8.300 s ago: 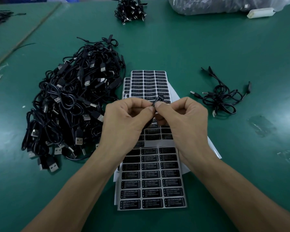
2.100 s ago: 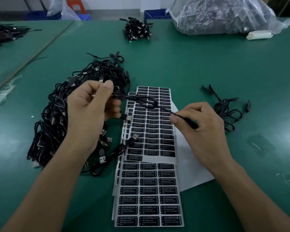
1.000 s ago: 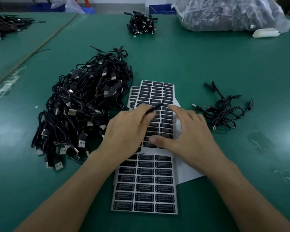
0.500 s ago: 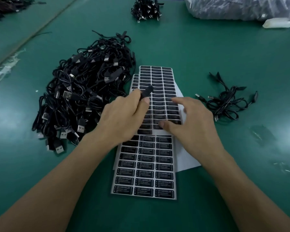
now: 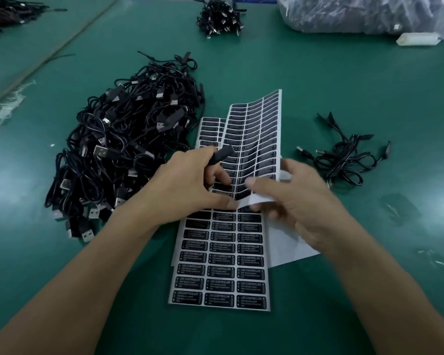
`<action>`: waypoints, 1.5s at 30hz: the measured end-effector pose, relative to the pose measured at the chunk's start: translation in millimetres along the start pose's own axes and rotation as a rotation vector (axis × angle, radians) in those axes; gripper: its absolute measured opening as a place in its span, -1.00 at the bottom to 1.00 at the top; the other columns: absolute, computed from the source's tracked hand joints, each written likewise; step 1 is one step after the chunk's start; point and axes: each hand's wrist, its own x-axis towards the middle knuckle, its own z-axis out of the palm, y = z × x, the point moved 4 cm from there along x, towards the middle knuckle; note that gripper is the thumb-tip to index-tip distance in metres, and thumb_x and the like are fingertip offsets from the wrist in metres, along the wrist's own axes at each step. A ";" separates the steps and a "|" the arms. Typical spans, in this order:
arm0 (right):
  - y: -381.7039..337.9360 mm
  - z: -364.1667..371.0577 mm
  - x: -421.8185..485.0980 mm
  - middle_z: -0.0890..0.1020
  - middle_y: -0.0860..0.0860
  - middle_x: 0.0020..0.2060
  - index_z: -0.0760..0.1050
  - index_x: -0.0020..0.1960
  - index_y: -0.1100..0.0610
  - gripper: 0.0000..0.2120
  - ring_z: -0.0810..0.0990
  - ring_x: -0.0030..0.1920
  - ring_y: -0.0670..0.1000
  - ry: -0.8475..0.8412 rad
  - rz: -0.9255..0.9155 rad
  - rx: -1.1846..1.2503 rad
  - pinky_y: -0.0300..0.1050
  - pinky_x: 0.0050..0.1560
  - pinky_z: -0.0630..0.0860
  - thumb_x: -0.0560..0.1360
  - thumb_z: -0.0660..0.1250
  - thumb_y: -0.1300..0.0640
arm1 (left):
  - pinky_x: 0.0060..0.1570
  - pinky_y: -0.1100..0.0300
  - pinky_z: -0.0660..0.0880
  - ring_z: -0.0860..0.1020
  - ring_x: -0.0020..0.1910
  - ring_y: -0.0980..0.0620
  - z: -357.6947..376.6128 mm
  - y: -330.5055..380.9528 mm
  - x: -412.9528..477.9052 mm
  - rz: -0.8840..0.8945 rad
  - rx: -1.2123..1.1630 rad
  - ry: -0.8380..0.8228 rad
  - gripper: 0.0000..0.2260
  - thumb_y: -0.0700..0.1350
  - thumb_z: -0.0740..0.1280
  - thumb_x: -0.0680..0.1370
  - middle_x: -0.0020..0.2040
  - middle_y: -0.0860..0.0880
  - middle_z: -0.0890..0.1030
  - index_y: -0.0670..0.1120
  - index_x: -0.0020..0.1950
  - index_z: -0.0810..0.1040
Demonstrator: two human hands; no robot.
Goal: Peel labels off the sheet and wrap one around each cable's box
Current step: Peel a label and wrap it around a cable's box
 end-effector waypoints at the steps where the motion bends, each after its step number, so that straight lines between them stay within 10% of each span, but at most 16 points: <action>1: 0.7 3.0 -0.7 0.73 0.03 -0.26 0.51 0.15 0.17 -0.64 0.63 -0.42 -0.05 -0.011 -0.024 -0.072 -0.26 -0.56 0.37 0.41 0.54 0.27 | -0.09 -0.07 0.59 0.59 -0.18 0.20 -0.1 -0.5 0.4 0.011 -0.016 -0.010 -0.47 0.14 0.65 0.24 -0.11 0.25 0.67 0.05 -0.28 0.26; 9: 1.0 3.0 1.9 0.71 0.02 -0.24 0.55 0.07 0.19 -0.83 0.52 -0.49 -0.07 0.065 -0.146 -0.125 -0.23 -0.49 0.45 0.50 0.42 0.33 | -0.33 0.31 0.49 0.52 -0.39 0.21 -0.9 0.2 1.1 0.119 -0.138 -0.010 -0.46 -0.04 0.63 0.30 -0.29 0.06 0.67 0.00 -0.27 0.20; 14: 1.8 -1.2 3.3 0.57 -0.04 -0.46 0.49 0.11 0.21 -0.86 0.45 -0.57 -0.11 0.083 -0.094 -0.058 -0.32 -0.64 0.26 0.57 0.38 0.25 | -0.25 0.17 0.58 0.55 -0.33 0.18 -0.6 0.9 0.0 0.124 -0.125 0.035 -0.47 -0.07 0.62 0.31 -0.22 0.11 0.70 0.03 -0.29 0.20; 21: 2.4 9.4 4.0 0.70 0.13 -0.10 0.44 0.13 0.20 -0.62 0.52 -0.49 -0.01 0.047 -0.120 -0.154 -0.17 -0.46 0.49 0.40 0.53 0.27 | -0.15 -0.10 0.62 0.64 -0.25 0.13 2.7 3.4 -1.7 0.089 -0.101 0.016 -0.58 0.07 0.53 0.27 -0.25 0.18 0.69 0.16 -0.37 0.24; 29: 4.8 7.3 5.0 0.69 0.07 -0.07 0.50 0.16 0.18 -0.64 0.60 -0.34 -0.14 0.114 -0.144 -0.105 -0.33 -0.42 0.45 0.42 0.52 0.30 | -0.32 0.23 0.53 0.58 -0.38 0.20 1.1 8.9 -2.2 0.128 -0.093 0.063 -0.47 -0.07 0.61 0.33 -0.29 0.11 0.70 0.02 -0.32 0.18; 40: 3.4 10.6 1.9 0.74 0.05 -0.07 0.54 0.16 0.19 -0.67 0.73 -0.13 -0.06 0.052 -0.125 -0.066 -0.33 -0.30 0.55 0.43 0.51 0.33 | -0.29 0.20 0.57 0.65 -0.31 0.23 2.9 5.9 -0.4 0.071 -0.142 0.027 -0.54 -0.14 0.56 0.42 -0.29 0.00 0.70 -0.05 -0.28 0.23; 45: 2.9 12.0 1.8 0.74 0.05 -0.09 0.55 0.13 0.20 -0.70 0.73 -0.12 -0.03 0.044 -0.128 -0.047 -0.28 -0.26 0.57 0.44 0.49 0.36 | -0.18 -0.06 0.59 0.68 -0.20 -0.10 1.4 1.6 2.0 0.029 -0.188 -0.003 -0.55 -0.23 0.52 0.41 -0.26 -0.10 0.70 0.00 -0.31 0.22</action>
